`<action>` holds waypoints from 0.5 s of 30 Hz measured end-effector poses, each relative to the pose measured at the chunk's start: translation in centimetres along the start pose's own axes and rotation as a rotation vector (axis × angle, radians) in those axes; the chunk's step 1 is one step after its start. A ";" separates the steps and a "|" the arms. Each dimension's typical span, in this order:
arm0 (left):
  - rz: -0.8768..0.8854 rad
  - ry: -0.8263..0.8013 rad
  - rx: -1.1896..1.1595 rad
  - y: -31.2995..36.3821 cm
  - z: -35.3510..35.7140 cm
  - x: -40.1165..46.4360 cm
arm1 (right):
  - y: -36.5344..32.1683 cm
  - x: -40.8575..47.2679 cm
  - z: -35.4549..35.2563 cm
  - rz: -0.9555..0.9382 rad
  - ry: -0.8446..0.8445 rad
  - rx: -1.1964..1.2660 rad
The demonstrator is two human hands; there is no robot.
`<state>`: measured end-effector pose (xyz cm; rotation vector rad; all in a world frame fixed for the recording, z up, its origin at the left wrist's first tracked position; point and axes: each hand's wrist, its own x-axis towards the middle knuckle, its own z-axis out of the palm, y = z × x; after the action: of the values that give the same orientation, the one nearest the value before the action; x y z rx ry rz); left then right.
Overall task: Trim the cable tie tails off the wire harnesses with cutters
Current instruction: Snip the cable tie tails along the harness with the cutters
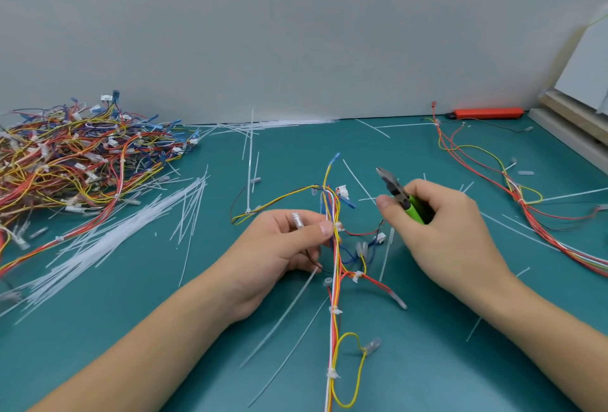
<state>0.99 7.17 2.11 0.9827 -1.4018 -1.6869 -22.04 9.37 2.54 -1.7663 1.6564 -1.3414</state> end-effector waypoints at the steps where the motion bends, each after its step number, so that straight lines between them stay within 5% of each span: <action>1: 0.002 0.025 -0.011 -0.1 0.0 0.0 | 0.2 0.1 -0.2 0.006 -0.007 0.002; 11: 0.106 0.250 0.050 -0.6 1.4 0.2 | -1.9 -2.2 1.3 -0.131 -0.356 0.025; 15: 0.102 0.273 0.074 -0.4 1.3 0.3 | -2.0 -2.8 2.0 -0.108 -0.345 0.016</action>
<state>-0.31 7.55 1.89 1.1170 -1.3161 -1.3775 -18.84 11.73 2.12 -1.9703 1.3772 -1.0152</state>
